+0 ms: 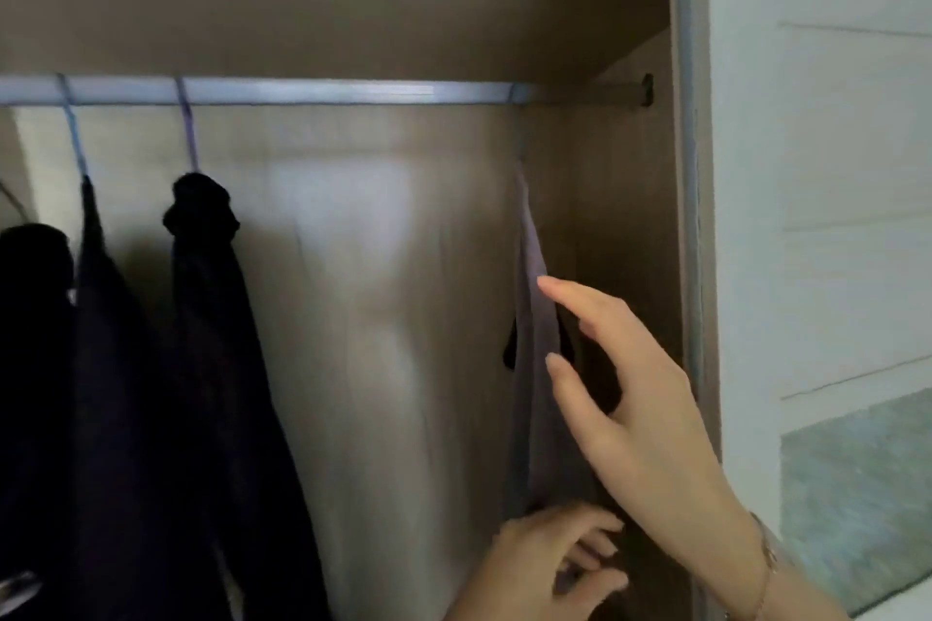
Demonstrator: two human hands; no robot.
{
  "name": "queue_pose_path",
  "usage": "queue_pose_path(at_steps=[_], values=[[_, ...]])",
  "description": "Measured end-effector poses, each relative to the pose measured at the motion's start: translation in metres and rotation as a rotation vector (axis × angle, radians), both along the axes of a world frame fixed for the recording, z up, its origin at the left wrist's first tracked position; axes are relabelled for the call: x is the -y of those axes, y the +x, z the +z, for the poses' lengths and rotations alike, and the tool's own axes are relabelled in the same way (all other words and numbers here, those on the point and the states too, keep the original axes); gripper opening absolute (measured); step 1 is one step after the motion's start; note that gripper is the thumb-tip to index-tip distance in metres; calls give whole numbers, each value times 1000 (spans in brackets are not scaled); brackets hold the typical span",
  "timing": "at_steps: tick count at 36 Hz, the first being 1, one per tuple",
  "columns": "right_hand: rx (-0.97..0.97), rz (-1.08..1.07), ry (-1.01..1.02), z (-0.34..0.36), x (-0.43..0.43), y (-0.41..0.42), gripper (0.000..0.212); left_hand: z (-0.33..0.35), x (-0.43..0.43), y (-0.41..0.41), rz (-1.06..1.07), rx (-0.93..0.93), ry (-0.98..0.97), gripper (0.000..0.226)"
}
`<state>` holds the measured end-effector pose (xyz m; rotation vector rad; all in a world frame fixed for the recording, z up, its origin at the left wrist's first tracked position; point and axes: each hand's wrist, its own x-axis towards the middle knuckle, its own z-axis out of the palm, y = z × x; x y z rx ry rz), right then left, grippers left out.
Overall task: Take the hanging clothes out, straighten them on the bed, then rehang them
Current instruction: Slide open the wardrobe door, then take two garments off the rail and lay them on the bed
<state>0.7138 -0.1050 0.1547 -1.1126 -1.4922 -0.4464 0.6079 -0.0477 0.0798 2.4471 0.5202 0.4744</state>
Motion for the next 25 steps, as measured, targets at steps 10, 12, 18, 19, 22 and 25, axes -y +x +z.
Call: queue_pose_path(at_steps=[10, 12, 18, 19, 22, 25], values=[[-325, 53, -261, 103, -81, 9, 61, 141, -47, -142, 636, 647, 779, 26], [-358, 38, -321, 122, -97, 4, 63, 171, -49, -161, 814, 703, 915, 24], [-565, 15, -370, 144, -140, 14, 64, 216, -83, -184, 944, 459, 580, 36], [-631, 11, -375, 143, -147, 17, 60, 219, -88, -183, 932, 440, 466, 44], [-752, 38, -454, 137, -159, 21, 43, 224, -98, -174, 917, 453, 199, 59], [-805, 117, -463, 136, -161, 22, 39, 228, -106, -164, 878, 576, -62, 53]])
